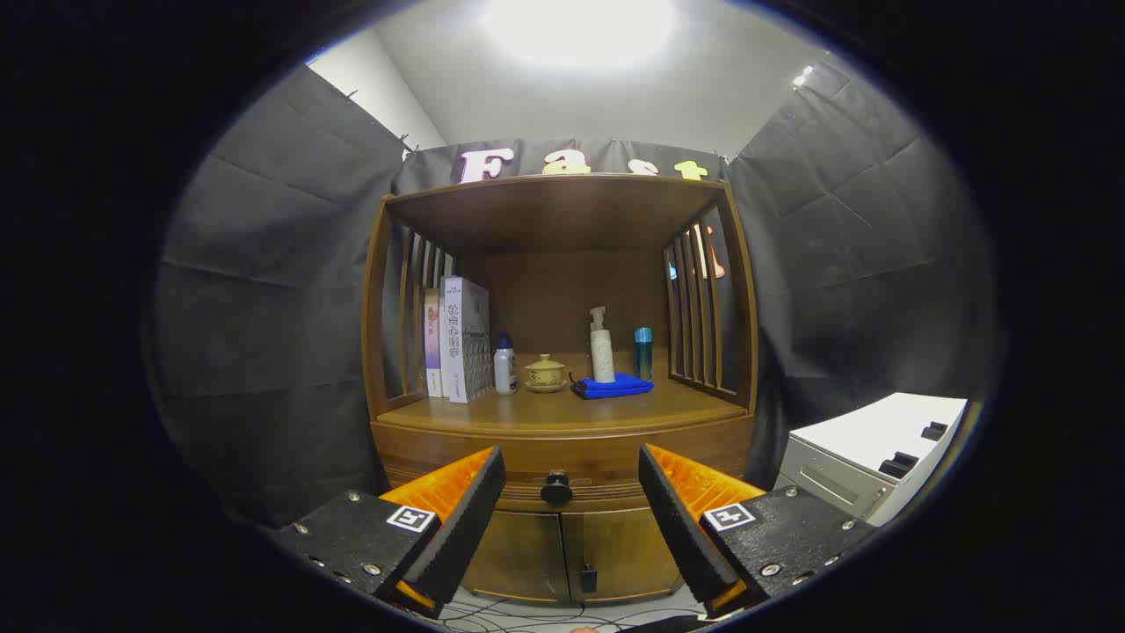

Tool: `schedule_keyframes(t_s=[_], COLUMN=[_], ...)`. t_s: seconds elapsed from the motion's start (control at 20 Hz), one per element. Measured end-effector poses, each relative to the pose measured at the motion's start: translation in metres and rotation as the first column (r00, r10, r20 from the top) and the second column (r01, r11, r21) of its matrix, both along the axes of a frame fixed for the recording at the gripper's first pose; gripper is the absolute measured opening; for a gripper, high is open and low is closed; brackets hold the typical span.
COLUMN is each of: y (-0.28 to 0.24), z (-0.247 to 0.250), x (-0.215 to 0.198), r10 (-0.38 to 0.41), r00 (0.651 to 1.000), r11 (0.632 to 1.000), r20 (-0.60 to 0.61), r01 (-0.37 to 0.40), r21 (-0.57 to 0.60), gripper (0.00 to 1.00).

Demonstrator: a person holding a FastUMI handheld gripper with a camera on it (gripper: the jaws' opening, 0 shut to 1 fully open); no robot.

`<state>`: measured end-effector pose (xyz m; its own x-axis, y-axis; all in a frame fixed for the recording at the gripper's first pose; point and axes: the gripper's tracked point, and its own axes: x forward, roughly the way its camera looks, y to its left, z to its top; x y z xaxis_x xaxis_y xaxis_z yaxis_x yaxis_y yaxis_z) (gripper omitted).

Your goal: Pull open the drawer, take out the items inside it, and place them on the countertop above the cabinet.

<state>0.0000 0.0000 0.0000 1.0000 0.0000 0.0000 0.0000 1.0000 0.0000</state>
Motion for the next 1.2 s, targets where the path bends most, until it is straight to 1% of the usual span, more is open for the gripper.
schedule_keyframes(t_s=[0.3,0.85,1.2], y=[-0.001,0.005,0.015], z=[-0.001,-0.007,-0.009], x=[0.001,0.003,0.017], r10=[-0.003,0.018,0.049], r00=[1.0,1.0,0.999], r11=[1.0,1.0,0.999], r20=[0.002,-0.012,-0.008], r01=[0.003,-0.018,-0.049], r21=[0.007,0.006,0.011], gripper=[0.95,0.95,0.95])
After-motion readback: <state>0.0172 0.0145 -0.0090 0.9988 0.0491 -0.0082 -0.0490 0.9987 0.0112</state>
